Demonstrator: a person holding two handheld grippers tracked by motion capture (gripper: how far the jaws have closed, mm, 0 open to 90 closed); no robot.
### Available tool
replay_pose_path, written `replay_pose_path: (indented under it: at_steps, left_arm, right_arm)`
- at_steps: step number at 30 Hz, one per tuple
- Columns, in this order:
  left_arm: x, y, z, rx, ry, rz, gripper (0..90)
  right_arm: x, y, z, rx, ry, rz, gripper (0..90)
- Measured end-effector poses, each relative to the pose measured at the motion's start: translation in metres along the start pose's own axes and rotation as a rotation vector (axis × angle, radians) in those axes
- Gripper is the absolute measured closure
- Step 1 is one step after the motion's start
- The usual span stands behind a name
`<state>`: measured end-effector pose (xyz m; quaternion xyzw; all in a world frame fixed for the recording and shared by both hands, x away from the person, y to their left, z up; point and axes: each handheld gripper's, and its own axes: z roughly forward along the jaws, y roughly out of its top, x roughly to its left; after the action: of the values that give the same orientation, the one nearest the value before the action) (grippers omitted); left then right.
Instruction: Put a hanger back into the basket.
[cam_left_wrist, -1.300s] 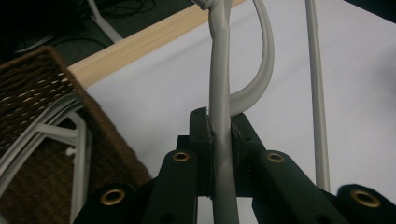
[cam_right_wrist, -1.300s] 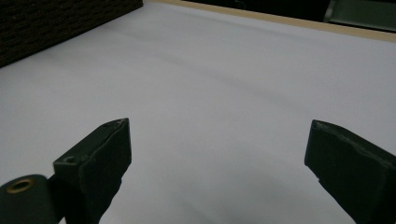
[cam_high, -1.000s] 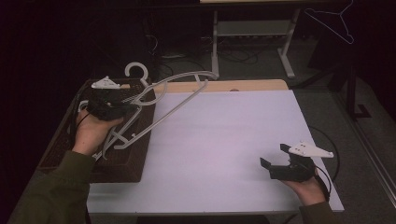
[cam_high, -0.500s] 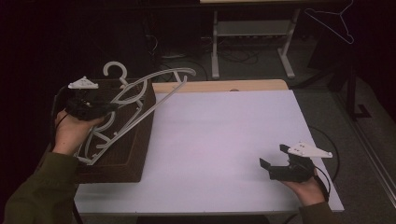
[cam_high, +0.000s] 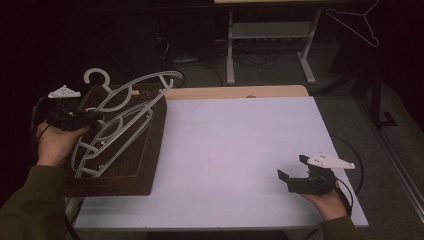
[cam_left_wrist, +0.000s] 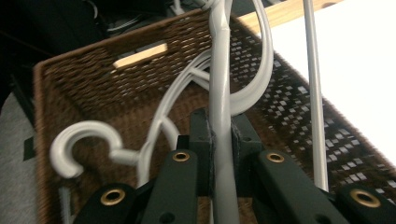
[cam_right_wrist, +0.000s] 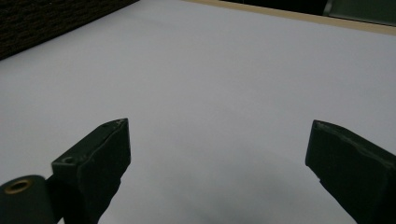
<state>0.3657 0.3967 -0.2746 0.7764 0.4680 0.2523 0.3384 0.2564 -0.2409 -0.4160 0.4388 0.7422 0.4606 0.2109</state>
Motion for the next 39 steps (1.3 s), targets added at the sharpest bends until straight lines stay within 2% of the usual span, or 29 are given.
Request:
replay_pose_path:
  at_steps: [9, 11, 17, 18, 24, 32, 39]
  left_arm:
    - [0.031, -0.02, -0.006, 0.03, 0.066, -0.035, 82.2]
    - [0.035, -0.023, -0.006, 0.032, 0.076, -0.046, 82.2]
    - [0.042, -0.029, -0.008, 0.053, 0.091, -0.04, 82.2]
    - [0.042, -0.03, -0.008, 0.049, 0.09, -0.049, 82.2]
    - [0.044, -0.034, -0.005, 0.092, 0.107, -0.015, 82.2]
    - [0.041, -0.036, 0.006, 0.13, 0.121, 0.007, 82.1]
    - [0.039, -0.039, 0.017, 0.143, 0.124, 0.003, 82.0]
  right_arm:
    - [0.0, -0.001, 0.001, 0.002, -0.001, -0.006, 6.4]
    - [0.0, -0.001, 0.001, 0.004, 0.0, -0.004, 6.4]
    - [0.001, 0.0, 0.001, 0.006, -0.002, -0.003, 6.4]
    - [0.0, -0.001, 0.001, 0.005, -0.002, -0.003, 6.3]
    - [0.001, -0.001, 0.002, 0.007, -0.002, -0.003, 6.4]
    - [0.0, -0.001, 0.002, 0.009, -0.002, -0.001, 6.4]
    - [0.0, -0.001, 0.002, 0.008, -0.002, 0.0, 6.4]
